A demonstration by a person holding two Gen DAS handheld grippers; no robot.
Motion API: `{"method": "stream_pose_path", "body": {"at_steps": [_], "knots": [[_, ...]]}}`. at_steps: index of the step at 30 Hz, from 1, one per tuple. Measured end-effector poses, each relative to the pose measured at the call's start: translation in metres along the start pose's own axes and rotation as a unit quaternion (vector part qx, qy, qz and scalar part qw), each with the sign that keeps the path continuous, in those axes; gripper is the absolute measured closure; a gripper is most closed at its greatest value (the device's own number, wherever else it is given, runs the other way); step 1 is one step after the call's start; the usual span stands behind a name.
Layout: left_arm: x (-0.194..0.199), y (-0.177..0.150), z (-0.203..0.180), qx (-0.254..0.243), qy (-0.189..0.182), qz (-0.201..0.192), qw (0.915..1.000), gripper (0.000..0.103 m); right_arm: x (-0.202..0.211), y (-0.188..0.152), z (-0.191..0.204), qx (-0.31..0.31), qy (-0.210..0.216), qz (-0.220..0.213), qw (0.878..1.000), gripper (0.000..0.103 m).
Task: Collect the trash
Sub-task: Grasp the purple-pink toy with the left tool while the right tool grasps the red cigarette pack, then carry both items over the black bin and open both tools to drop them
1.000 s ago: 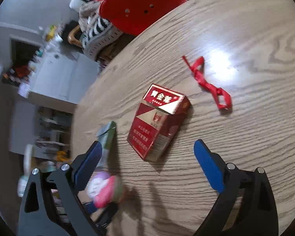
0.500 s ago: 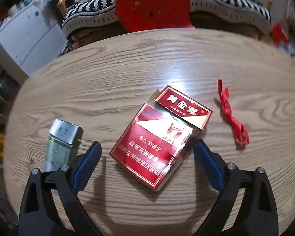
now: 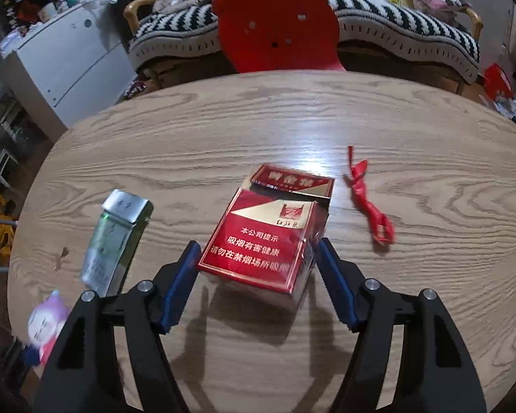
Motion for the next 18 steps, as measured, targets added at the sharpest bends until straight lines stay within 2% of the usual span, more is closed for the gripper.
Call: {"method": "stream_pose_path", "body": {"at_steps": [3, 9, 14, 18], "knots": [[-0.005, -0.001, -0.008, -0.006, 0.001, 0.004, 1.0, 0.055, 0.019, -0.006, -0.008, 0.014, -0.006, -0.008, 1.0, 0.036], [-0.009, 0.0, -0.039, -0.03, 0.002, 0.004, 0.9995, 0.055, 0.073, -0.028, -0.051, -0.007, 0.006, -0.024, 1.0, 0.037], [-0.007, -0.005, -0.084, -0.064, -0.017, 0.003, 0.9978, 0.055, 0.11, -0.056, -0.098, -0.04, 0.012, -0.027, 0.999, 0.037], [-0.006, -0.013, -0.129, -0.09, -0.039, 0.005, 0.9951, 0.055, 0.151, -0.077, -0.147, -0.061, -0.006, -0.049, 0.997, 0.037]]}}
Point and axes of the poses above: each gripper's, at about its wrist camera, not at the fingertips, and x roughly against the way its jaws point, z to its left, y to its top, the point moved 8 cm from there along -x, roughly the way its jaws point, and after that the axes turned 2 degrees about -z, right-handed, at the moved point
